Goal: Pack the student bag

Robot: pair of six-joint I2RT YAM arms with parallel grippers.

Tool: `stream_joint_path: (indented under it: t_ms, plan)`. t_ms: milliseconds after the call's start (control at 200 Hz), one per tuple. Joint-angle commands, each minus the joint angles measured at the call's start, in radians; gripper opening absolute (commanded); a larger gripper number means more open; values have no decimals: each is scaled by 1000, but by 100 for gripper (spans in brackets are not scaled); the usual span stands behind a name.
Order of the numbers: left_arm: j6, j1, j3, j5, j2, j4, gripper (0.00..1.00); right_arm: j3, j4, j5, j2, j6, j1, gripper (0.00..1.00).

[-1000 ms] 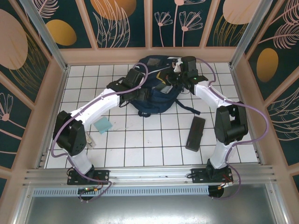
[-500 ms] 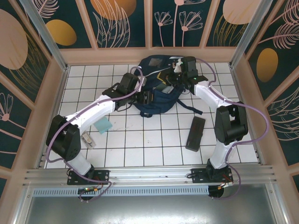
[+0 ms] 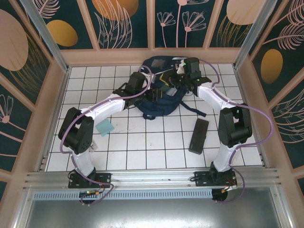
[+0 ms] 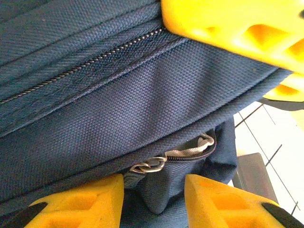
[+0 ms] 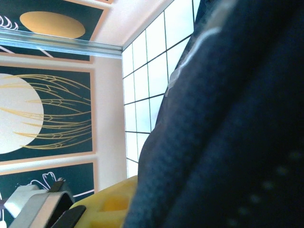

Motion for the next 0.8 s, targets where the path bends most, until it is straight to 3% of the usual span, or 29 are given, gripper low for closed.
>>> stream_joint_path:
  t_ms: [0, 165, 320, 450, 650, 735, 796]
  plan:
    - [13, 10, 26, 27, 40, 60, 38, 21, 191, -9, -96, -36, 2, 0]
    - [29, 30, 42, 19, 44, 69, 32, 13, 200, -36, -102, -34, -2, 0]
    - [78, 41, 79, 17, 56, 18, 8, 9, 206, -45, -104, -31, -11, 0]
    - [137, 50, 90, -17, 41, -96, 0, 10, 191, -42, -110, -46, -23, 0]
    - [213, 76, 56, -138, -13, -229, 0, 15, 154, -26, -110, -78, -36, 0]
    - [193, 85, 13, -73, -41, -172, 0, 10, 168, -35, -104, -66, -38, 0]
    - [170, 85, -13, 13, -42, -102, 14, 11, 184, -47, -99, -53, -39, 0]
